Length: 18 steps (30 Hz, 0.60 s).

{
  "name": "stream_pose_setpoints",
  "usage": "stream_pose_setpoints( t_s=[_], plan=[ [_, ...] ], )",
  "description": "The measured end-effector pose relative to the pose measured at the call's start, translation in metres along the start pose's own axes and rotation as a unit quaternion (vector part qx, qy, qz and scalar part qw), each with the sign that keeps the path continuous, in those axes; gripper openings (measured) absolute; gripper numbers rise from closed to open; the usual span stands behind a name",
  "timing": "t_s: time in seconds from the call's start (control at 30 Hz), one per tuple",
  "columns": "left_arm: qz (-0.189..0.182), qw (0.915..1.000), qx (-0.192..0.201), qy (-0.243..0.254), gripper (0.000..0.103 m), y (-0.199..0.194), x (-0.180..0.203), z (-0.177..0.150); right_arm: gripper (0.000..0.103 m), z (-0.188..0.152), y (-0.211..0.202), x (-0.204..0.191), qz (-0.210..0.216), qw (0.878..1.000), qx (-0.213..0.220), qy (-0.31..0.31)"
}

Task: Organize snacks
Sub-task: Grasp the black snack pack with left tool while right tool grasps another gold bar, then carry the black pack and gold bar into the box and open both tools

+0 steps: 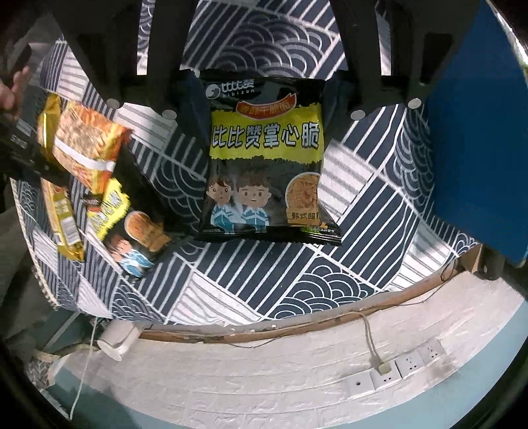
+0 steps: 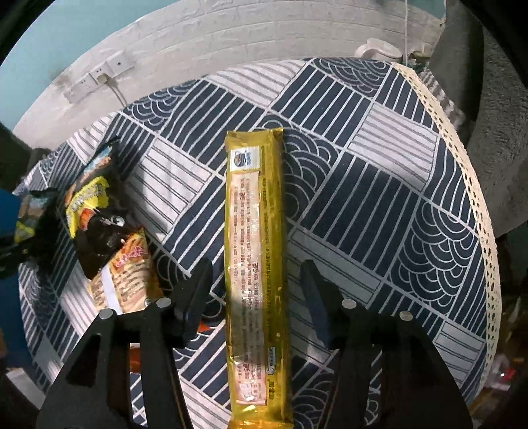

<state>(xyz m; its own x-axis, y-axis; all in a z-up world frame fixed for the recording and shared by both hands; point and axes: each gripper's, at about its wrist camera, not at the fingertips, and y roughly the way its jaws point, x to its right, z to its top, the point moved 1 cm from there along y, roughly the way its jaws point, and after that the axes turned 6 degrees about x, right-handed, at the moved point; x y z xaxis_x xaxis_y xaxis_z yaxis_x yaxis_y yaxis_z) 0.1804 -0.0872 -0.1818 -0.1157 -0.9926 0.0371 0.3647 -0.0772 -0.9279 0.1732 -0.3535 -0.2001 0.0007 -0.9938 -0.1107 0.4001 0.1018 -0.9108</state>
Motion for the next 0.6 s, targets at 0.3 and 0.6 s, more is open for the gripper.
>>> stream_pose_setpoints(
  t_s=[0.3, 0.6],
  plan=[
    [-0.003, 0.9998, 0.020, 0.002, 0.058, -0.037, -0.002, -0.016, 0.031, -0.005, -0.010, 0.000, -0.019, 1.000, 0.010, -0.004],
    [0.001, 0.9985, 0.054, 0.008, 0.058, -0.082, -0.008, -0.033, 0.031, -0.015, -0.052, -0.006, -0.009, 1.000, 0.029, -0.009]
  ],
)
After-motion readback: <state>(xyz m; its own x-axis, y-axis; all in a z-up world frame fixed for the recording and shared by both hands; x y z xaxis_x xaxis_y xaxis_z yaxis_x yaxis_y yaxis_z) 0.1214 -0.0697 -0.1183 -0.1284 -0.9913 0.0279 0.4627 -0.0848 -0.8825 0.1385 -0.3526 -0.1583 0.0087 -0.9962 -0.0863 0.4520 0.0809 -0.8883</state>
